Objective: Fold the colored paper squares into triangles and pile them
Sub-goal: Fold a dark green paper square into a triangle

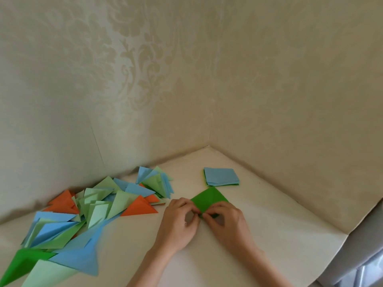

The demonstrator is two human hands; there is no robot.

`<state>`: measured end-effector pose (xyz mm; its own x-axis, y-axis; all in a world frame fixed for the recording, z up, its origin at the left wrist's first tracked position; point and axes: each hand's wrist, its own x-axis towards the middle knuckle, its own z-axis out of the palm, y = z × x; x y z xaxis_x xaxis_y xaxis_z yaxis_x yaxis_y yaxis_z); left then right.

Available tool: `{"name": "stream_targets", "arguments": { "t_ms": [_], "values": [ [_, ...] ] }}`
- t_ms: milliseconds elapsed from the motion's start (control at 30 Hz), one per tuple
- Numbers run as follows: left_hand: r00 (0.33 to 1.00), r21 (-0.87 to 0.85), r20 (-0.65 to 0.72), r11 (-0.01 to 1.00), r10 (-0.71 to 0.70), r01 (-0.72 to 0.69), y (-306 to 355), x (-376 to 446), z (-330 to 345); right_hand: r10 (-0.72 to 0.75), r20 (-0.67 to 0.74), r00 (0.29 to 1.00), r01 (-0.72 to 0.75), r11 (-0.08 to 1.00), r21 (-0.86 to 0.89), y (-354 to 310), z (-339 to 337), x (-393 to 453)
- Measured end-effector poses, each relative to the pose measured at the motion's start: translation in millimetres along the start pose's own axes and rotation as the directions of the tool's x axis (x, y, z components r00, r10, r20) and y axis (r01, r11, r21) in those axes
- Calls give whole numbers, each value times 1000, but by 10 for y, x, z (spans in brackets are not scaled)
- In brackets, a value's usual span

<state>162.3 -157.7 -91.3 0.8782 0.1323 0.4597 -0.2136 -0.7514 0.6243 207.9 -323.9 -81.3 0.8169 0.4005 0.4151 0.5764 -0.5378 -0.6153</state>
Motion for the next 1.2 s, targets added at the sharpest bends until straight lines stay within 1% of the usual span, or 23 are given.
{"name": "stream_targets", "arguments": {
  "t_ms": [167,400,533,600,667,733,800,867,967,1033,1100,1133,1200],
  "values": [
    [1000,49,-4,999,-20,20,-26,25,31,79,32,996,-81,995,50,-31,-14,29],
    [1000,99,8,995,-16,15,-16,4,38,190,55,980,-188,981,-39,-81,41,43],
    [1000,115,12,993,-17,15,-19,2,47,302,204,931,-298,953,-52,-133,-24,172],
    [1000,117,21,993,-14,11,-20,-3,42,319,263,911,-322,946,-33,-122,-56,211],
    [1000,111,28,994,-14,11,-19,-1,33,294,310,904,-307,952,-6,-83,-98,212],
    [999,97,28,995,-19,17,-16,0,21,237,351,906,-259,966,15,-41,-162,191],
    [1000,82,21,997,-20,18,-20,3,5,183,350,919,-210,977,39,-13,-210,148],
    [999,62,14,998,-30,29,-14,4,-14,146,299,943,-165,986,37,-31,-205,86],
    [999,32,20,998,-45,44,3,2,-38,106,148,983,-107,994,-3,-79,-93,21],
    [998,16,27,999,-49,48,12,-10,-45,79,123,989,-70,995,-75,-91,-35,34],
    [999,-7,28,999,-38,38,31,-23,-67,101,194,976,-79,990,-120,-87,-46,84],
    [999,-18,23,1000,-25,25,37,-27,-79,113,240,964,-87,990,-115,-91,-81,109],
    [1000,-24,16,1000,7,-7,41,-30,-88,82,306,949,-68,996,-56,-96,-192,151]
  ]
}}
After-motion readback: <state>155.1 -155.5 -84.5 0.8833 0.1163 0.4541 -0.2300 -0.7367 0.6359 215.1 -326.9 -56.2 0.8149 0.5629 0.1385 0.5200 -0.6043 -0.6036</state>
